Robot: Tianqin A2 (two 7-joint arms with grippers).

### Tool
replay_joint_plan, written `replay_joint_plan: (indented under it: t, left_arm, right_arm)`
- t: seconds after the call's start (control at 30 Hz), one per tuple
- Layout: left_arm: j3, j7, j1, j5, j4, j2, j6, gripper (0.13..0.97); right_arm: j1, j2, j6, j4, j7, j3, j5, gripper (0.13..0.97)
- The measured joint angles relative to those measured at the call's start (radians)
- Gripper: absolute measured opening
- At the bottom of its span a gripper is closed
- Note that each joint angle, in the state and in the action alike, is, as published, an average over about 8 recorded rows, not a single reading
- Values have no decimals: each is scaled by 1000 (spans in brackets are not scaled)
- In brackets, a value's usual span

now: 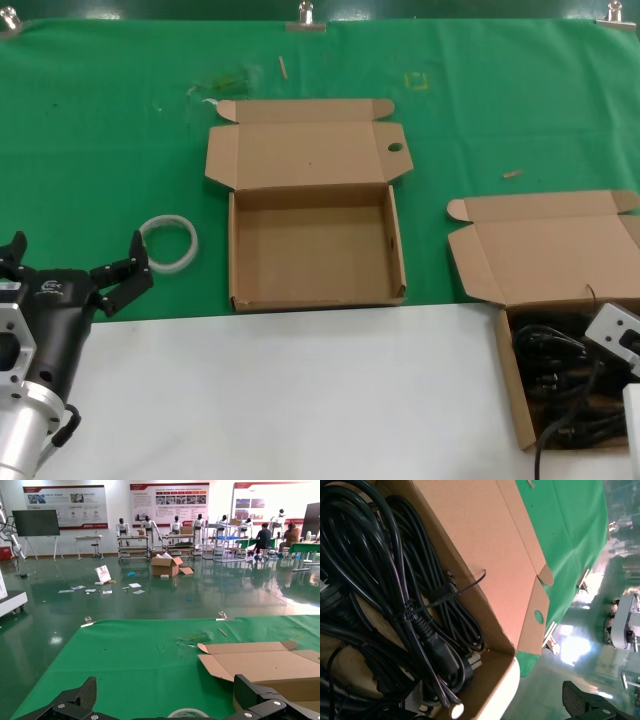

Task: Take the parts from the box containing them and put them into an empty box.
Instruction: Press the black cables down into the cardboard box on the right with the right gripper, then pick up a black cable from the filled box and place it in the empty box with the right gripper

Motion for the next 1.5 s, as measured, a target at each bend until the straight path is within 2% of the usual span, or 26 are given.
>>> replay_joint_plan:
  t: [0.3,0.57,0.7,1.0,1.5]
  left_arm:
    - [0,0,0,0,0,0,0,966]
    - [0,0,0,0,0,0,0,966]
    - [0,0,0,0,0,0,0,966]
    - [0,0,0,0,0,0,0,966]
    - [0,0,0,0,0,0,0,966]
  right_arm:
    - [21,-3,-32,-51,12,4,0,955]
    - [33,-3,-44,-72,27,-6,0,884]
    - [34,-3,-47,-77,38,-16,0,884]
    - [27,-3,-53,-84,68,-43,0,747]
    - [10,-3,-46,-70,105,-80,0,396]
